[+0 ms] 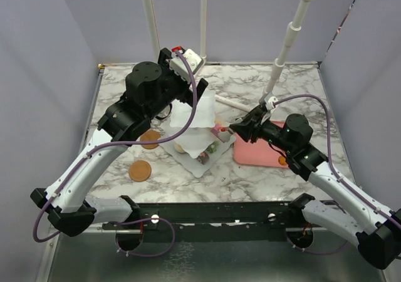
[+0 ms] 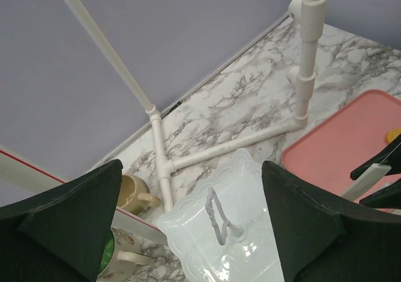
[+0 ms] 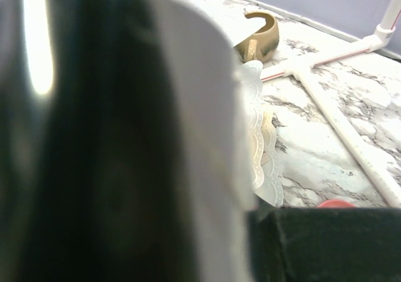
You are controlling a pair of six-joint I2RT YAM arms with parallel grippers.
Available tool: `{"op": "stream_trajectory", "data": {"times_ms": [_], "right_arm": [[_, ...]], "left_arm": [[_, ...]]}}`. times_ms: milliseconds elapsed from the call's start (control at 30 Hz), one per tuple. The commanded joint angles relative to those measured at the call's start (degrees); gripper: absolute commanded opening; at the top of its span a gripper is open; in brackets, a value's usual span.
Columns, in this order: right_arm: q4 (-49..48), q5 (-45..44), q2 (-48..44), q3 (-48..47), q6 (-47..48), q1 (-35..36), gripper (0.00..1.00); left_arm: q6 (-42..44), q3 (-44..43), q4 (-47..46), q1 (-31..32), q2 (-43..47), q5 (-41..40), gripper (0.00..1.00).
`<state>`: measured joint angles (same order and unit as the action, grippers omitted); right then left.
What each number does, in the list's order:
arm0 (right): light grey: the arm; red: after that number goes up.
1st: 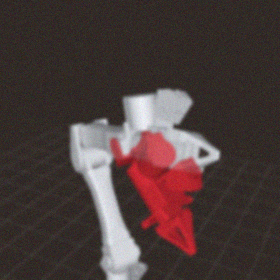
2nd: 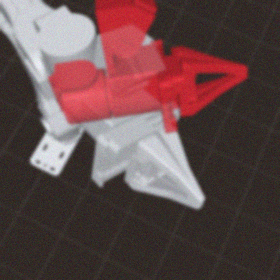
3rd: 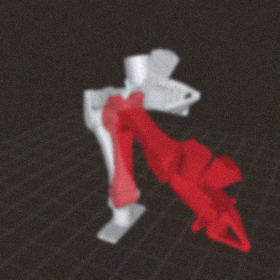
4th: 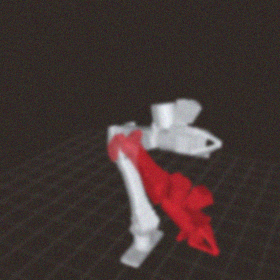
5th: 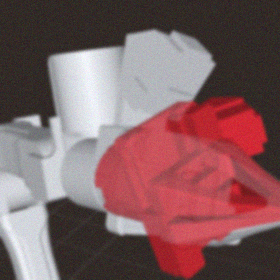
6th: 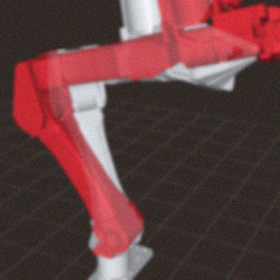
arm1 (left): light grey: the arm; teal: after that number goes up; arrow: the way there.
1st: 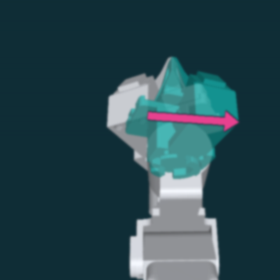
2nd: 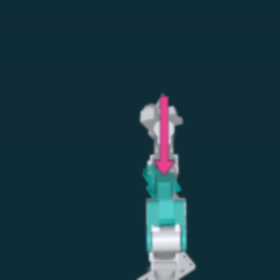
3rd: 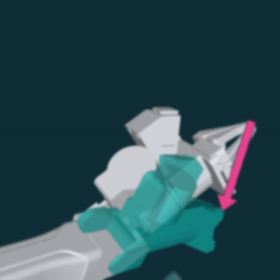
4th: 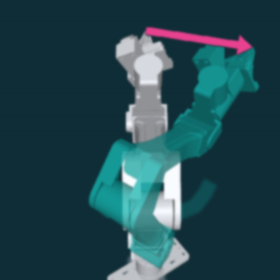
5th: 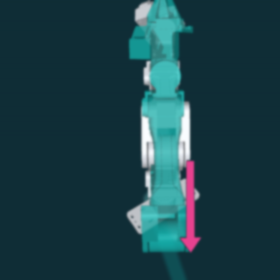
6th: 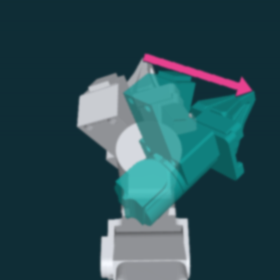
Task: Serve the afternoon tea
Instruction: Pick up the desert from the tray, then place the desert on the desert table.
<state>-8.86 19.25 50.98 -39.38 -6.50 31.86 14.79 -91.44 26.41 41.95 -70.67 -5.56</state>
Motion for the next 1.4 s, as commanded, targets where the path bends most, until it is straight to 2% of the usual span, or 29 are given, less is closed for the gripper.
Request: {"op": "stream_trajectory", "data": {"times_ms": [0,367,733,933,1067,1367], "right_arm": [[-2.0,0.4,0.7,-2.6,1.9,1.5,0.12],[-6.9,-1.5,3.9,-2.7,0.0,6.4,0.12],[-18.6,-10.7,8.7,0.7,-0.3,9.7,0.13],[-18.2,-10.7,11.8,0.1,-0.2,10.8,0.16],[-17.8,-10.9,12.4,0.7,-0.3,11.4,0.22],[-17.2,-11.3,11.8,-0.1,-0.8,12.2,0.51]], "left_arm": [[0.2,0.4,0.3,-0.3,1.5,1.4,0.94],[0.5,1.9,-1.1,-0.3,2.6,2.2,0.94],[1.1,3.8,-1.7,-0.3,4.5,2.9,0.94],[1.0,4.2,-2.1,-0.3,5.2,3.0,0.94],[1.0,4.2,-2.2,-0.3,5.6,3.0,0.95],[0.8,4.1,-2.3,-0.3,6.0,3.2,0.95]]}}
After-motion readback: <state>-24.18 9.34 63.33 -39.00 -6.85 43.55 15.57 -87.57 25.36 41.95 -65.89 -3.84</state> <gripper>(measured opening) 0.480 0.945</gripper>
